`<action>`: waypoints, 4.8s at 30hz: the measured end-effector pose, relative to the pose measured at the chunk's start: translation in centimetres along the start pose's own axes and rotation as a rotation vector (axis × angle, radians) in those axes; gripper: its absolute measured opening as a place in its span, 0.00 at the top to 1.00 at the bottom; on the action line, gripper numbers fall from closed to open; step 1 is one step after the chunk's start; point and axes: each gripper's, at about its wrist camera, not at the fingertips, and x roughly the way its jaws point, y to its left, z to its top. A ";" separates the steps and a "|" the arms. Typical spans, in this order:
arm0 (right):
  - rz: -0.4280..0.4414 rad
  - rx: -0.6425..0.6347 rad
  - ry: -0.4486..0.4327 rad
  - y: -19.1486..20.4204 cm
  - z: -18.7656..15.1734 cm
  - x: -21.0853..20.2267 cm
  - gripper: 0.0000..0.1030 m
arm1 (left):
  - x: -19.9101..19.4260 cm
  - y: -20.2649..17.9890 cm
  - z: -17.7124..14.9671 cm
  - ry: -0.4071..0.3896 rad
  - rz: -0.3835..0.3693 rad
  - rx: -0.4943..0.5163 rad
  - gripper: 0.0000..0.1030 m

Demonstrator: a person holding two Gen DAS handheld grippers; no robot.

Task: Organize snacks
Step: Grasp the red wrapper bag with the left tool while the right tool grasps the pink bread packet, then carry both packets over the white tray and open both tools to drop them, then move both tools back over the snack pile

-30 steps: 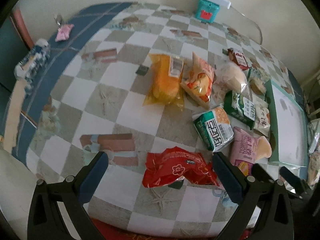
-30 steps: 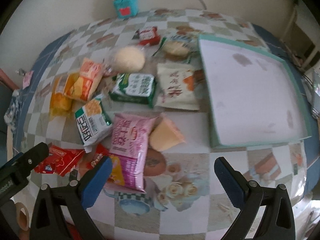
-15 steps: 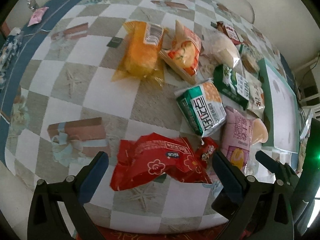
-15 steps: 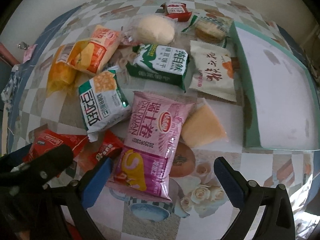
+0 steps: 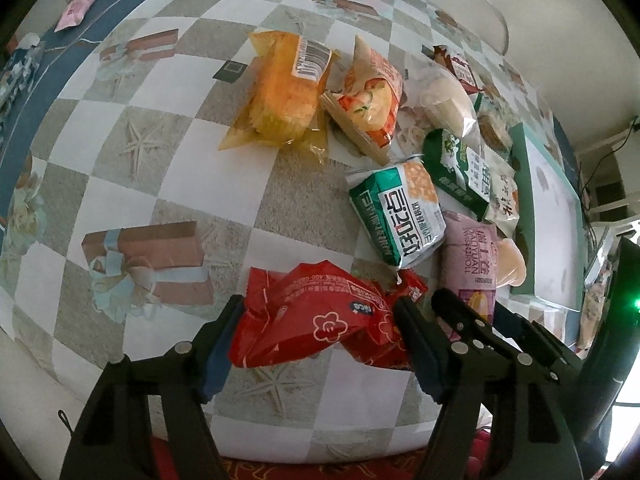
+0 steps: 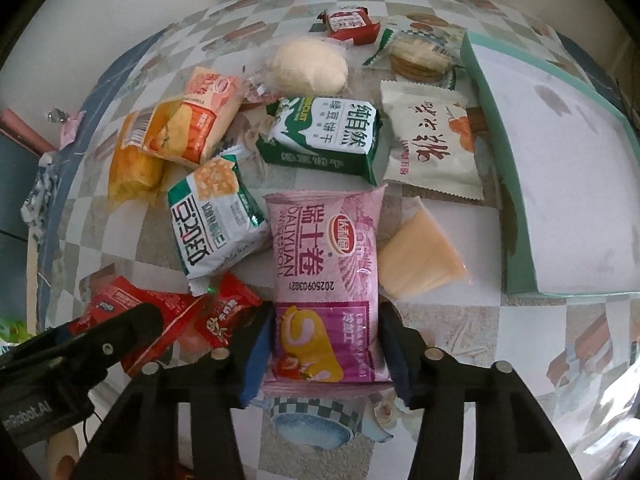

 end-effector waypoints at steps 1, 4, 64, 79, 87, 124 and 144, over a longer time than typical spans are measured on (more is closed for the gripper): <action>0.004 -0.001 -0.003 0.1 0.0 0.1 0.52 | -0.1 0.1 0.0 -0.002 -0.002 -0.006 0.27; 0.011 0.003 -0.012 -0.4 0.2 -0.4 0.55 | -0.5 0.8 -0.1 -0.011 -0.010 -0.025 0.27; -0.269 0.869 -0.270 -30.2 6.4 -6.7 0.56 | 3.0 -28.4 9.6 -0.216 -0.155 0.355 0.27; -0.290 0.824 -0.291 -29.6 7.1 -6.6 0.19 | 3.3 -28.3 10.3 -0.261 -0.134 0.322 0.08; -0.245 0.711 -0.344 -25.8 8.2 -7.7 0.00 | 0.1 -21.6 11.1 -0.356 0.021 0.182 0.07; -0.116 0.123 -0.301 -2.2 4.5 -8.7 0.00 | -7.4 2.8 4.3 -0.356 0.363 -0.287 0.07; -0.084 0.097 0.007 -0.5 1.6 -2.5 0.00 | -0.4 1.5 2.9 -0.098 0.217 -0.157 0.07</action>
